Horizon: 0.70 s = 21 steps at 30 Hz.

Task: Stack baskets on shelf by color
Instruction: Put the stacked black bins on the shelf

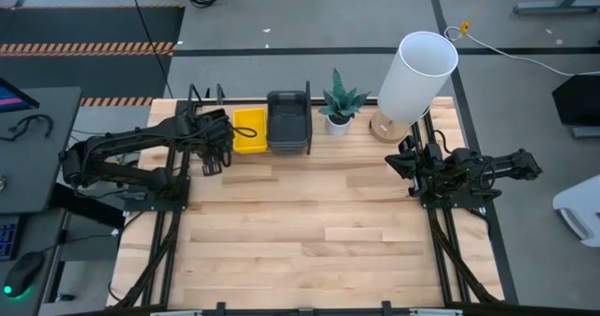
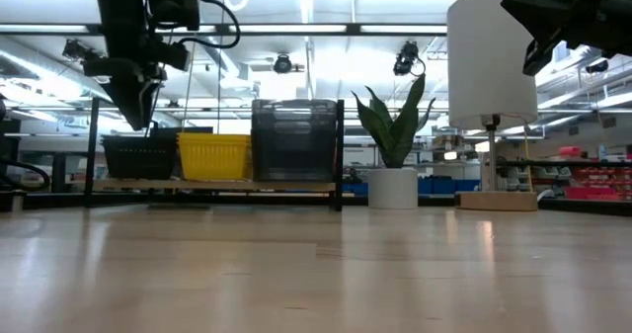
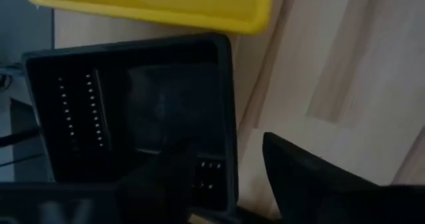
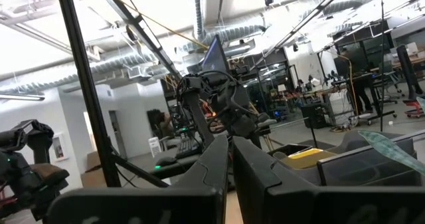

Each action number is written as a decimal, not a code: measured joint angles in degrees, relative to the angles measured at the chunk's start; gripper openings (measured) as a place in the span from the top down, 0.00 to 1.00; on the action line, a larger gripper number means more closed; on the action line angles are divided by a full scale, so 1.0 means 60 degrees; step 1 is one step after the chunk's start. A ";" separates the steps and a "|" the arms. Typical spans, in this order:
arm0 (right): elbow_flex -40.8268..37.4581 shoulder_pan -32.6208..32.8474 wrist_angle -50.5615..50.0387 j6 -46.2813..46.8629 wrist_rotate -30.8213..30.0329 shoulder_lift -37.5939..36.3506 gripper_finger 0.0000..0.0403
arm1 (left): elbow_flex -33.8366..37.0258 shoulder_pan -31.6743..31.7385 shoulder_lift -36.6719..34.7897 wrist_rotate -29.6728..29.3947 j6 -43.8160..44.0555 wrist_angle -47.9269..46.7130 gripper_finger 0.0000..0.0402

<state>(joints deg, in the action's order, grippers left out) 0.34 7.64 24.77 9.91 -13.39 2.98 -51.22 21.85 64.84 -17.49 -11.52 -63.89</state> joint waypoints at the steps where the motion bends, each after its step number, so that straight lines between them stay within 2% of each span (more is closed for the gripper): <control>1: 0.0003 0.0000 -0.0003 0.0000 -0.0001 0.0000 0.93 | 0.0004 0.0000 0.0000 0.0003 -0.0170 -0.0083 0.56; 8: 0.0000 0.0000 -0.0003 0.0000 0.0000 0.0000 0.93 | 0.0094 0.0003 -0.0002 -0.0004 -0.0236 -0.0023 0.59; 12: 0.0000 0.0000 -0.0001 0.0000 -0.0001 0.0000 0.93 | 0.0778 0.0004 0.0004 -0.0119 -0.0235 0.0327 0.60; 15: 0.0001 0.0000 0.0000 0.0000 -0.0002 0.0000 0.93 | 0.1145 0.0004 0.0007 -0.0571 -0.0263 0.0349 0.62; 21: 0.0000 0.0000 0.0000 0.0000 0.0000 0.0000 0.93 | 0.1290 0.0004 0.0004 -0.1168 -0.0566 -0.0050 0.74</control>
<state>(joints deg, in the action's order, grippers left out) 0.34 7.64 24.77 9.91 -13.39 2.98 -43.48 21.87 64.86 -24.50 -14.92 -64.19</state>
